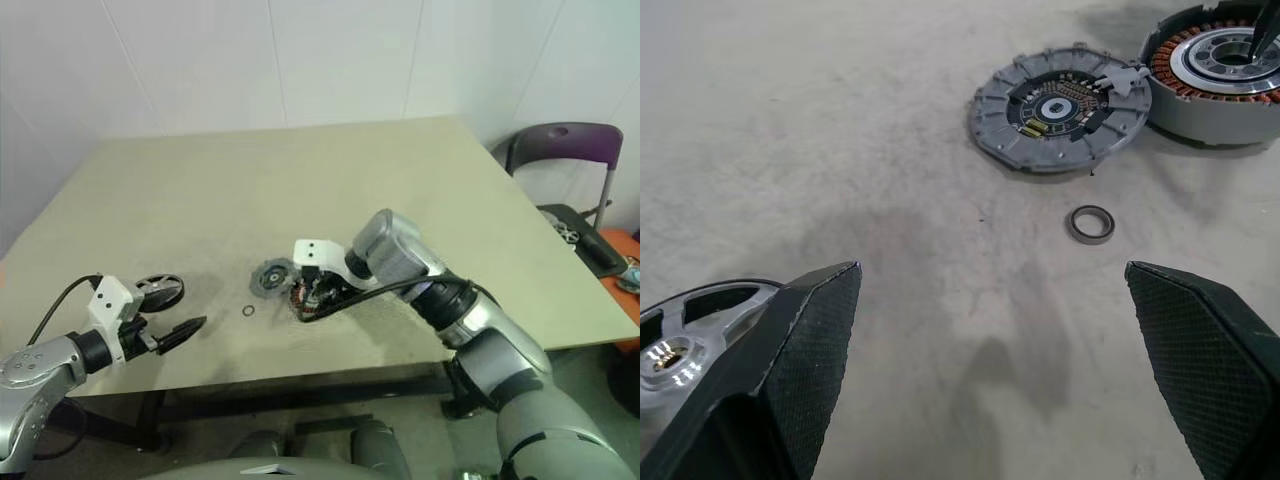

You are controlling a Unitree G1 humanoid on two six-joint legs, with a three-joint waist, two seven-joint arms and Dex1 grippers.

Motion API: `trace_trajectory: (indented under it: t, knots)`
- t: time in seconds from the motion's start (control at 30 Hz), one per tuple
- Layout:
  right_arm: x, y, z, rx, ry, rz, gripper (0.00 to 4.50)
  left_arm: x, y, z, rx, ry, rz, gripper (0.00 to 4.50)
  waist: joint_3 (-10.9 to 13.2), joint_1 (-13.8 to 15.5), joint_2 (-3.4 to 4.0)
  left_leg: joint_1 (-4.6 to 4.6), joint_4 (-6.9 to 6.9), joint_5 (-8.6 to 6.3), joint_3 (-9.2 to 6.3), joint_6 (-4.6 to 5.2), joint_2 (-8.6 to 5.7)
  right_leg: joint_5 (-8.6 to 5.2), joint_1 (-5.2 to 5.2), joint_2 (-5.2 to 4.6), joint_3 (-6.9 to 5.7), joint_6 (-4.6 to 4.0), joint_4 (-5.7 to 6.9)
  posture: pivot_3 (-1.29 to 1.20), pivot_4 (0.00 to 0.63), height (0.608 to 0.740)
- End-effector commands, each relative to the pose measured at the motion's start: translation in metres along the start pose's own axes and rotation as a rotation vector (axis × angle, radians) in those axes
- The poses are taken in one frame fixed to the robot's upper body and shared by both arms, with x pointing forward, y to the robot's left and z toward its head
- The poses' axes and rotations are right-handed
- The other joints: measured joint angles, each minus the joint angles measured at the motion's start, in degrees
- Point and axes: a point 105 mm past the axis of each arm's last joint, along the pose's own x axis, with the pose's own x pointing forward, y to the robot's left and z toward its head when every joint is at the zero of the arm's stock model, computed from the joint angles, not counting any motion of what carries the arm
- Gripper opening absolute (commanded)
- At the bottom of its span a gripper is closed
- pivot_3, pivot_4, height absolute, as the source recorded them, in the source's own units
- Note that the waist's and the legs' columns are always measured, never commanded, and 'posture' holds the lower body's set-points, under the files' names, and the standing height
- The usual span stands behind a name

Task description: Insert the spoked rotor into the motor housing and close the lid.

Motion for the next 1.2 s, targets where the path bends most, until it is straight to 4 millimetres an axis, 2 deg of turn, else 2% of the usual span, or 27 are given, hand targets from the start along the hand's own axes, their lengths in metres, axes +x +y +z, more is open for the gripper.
trace_trajectory:
  t: [0.03,0.2,0.3,0.4,0.57,0.67,0.8,0.93,1.2]
  knots:
    - [-0.007,0.008,0.009,-0.061,-0.027,0.022,2.81,0.001,-0.003,0.01,0.046,-0.019,-0.01,4.5,0.0,0.09,0.0,-0.01,0.01,0.0,0.0,0.0,0.0,0.0,-0.02,0.0,0.0,0.0,0.02,0.0,0.0,0.74]
    - [-0.017,0.013,0.016,-0.112,-0.043,0.042,4.49,0.005,-0.006,0.011,0.042,-0.024,-0.026,4.5,0.0,0.15,-0.01,-0.04,0.05,0.0,-0.02,0.0,0.01,0.0,-0.02,-0.01,-0.01,0.0,0.04,0.0,0.0,0.74]
    - [-0.031,0.015,0.026,-0.198,-0.085,0.049,4.49,0.008,-0.009,0.01,0.031,-0.03,-0.038,4.5,0.0,0.14,-0.01,-0.05,0.09,0.0,-0.02,0.0,0.0,0.0,-0.01,-0.02,-0.01,0.01,0.05,0.0,0.0,0.74]
    - [-0.044,0.007,0.034,-0.255,-0.193,0.004,4.49,0.015,-0.009,0.004,0.032,-0.022,-0.039,4.5,0.0,0.16,-0.01,-0.04,0.09,0.0,-0.03,0.0,0.0,0.0,0.01,-0.01,-0.02,0.02,0.05,0.0,0.0,0.74]
    - [-0.056,-0.007,0.033,-0.349,-0.369,-0.076,4.49,0.027,-0.011,-0.004,0.029,-0.032,-0.047,4.5,-0.02,0.25,-0.06,0.01,0.11,0.0,-0.02,0.0,-0.01,0.0,0.1,-0.01,-0.04,0.02,0.03,0.0,0.0,0.74]
    - [-0.06,-0.02,0.025,-0.339,-0.392,-0.156,4.49,0.037,-0.01,-0.012,0.055,-0.014,-0.048,4.5,-0.02,0.27,-0.07,0.01,0.13,0.0,-0.03,0.0,-0.01,0.0,0.11,-0.01,-0.04,0.02,0.04,0.0,0.0,0.74]
    - [-0.062,-0.024,0.02,-0.297,-0.427,-0.158,4.49,0.053,-0.009,-0.009,0.043,-0.05,-0.049,4.5,-0.02,0.27,-0.07,0.0,0.22,0.0,-0.03,0.01,-0.02,0.01,0.12,0.0,-0.04,0.01,0.09,0.0,0.0,0.74]
    - [-0.068,-0.019,0.017,-0.259,-0.459,-0.107,4.49,0.064,-0.017,-0.01,0.061,-0.042,-0.09,4.5,-0.02,0.24,-0.07,0.0,0.25,0.0,-0.04,0.01,-0.02,0.02,0.12,0.0,-0.04,0.02,0.1,0.0,0.0,0.74]
    - [-0.077,-0.013,0.001,-0.201,-0.498,-0.055,4.49,0.073,-0.023,-0.01,0.053,-0.033,-0.132,4.5,-0.02,0.43,-0.07,0.0,0.36,0.0,-0.09,0.01,-0.03,0.01,0.21,-0.01,-0.08,0.02,0.1,0.0,0.0,0.74]
